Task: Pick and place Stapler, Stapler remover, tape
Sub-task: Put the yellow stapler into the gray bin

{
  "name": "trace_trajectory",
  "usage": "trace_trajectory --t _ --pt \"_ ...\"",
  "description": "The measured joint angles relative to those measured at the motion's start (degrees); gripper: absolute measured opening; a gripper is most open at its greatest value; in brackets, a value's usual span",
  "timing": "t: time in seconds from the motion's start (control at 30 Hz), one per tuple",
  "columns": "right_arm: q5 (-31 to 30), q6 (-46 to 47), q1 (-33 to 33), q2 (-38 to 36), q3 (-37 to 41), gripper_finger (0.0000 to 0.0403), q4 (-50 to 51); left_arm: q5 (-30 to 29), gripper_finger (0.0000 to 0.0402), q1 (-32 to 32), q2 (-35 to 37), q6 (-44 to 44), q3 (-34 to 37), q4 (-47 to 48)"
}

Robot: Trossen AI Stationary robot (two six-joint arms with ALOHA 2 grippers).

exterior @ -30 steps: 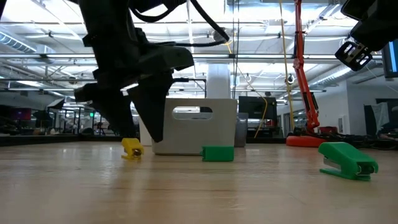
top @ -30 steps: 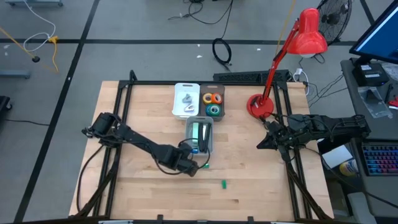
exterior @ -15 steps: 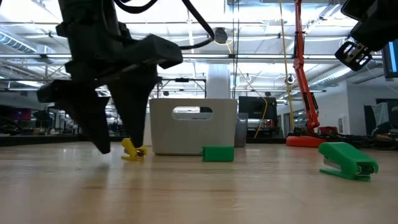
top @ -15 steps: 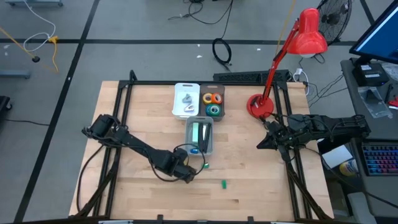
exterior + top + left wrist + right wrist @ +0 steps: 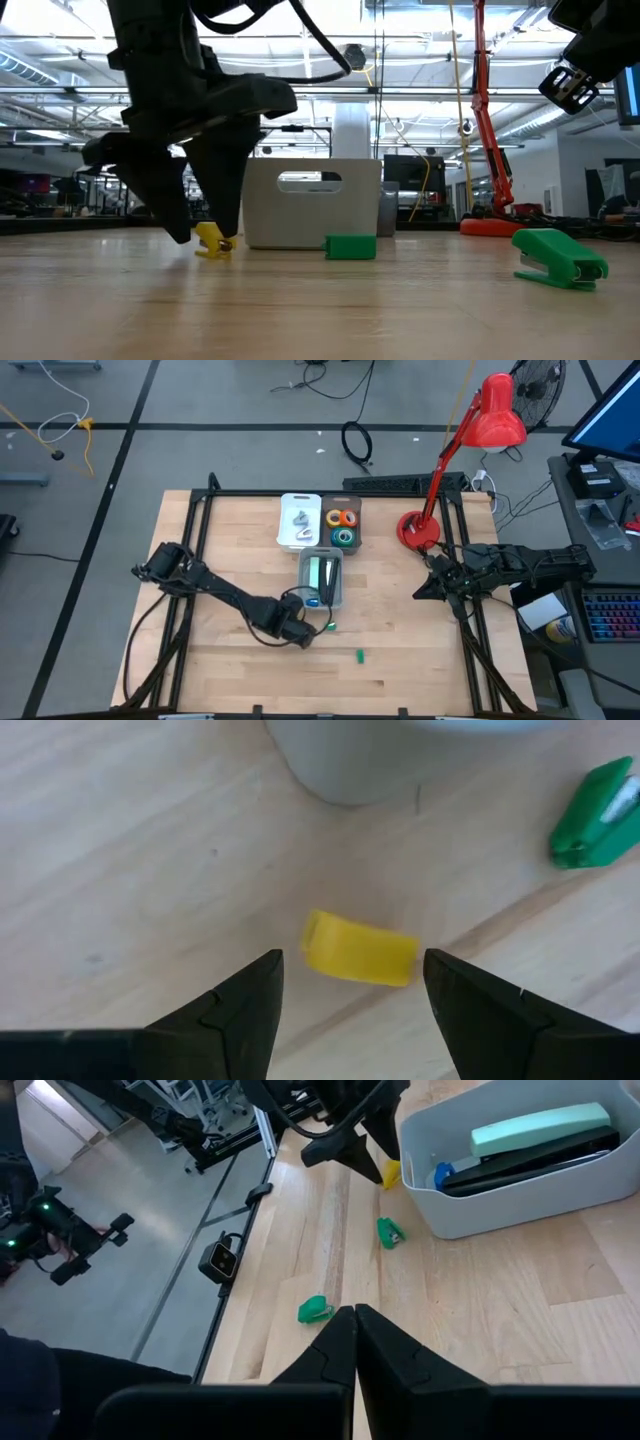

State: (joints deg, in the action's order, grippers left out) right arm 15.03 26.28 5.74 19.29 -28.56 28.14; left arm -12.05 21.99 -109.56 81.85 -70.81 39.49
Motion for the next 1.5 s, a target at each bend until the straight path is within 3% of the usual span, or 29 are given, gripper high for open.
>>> trace_trajectory --t 0.5,1.13,1.5 --pt "0.03 0.72 -0.01 0.01 0.0 0.0 0.0 1.67 0.0246 -2.76 0.0 -9.79 0.0 -1.8" --pt "-0.1 0.11 -0.02 0.0 -0.02 0.0 -0.02 4.94 0.0244 -3.27 -2.79 -8.9 -0.24 -2.71" --pt "-0.17 0.06 -0.01 0.0 -0.02 0.0 -0.02 6.04 0.0162 -3.31 -2.93 -9.29 -0.14 -3.42"
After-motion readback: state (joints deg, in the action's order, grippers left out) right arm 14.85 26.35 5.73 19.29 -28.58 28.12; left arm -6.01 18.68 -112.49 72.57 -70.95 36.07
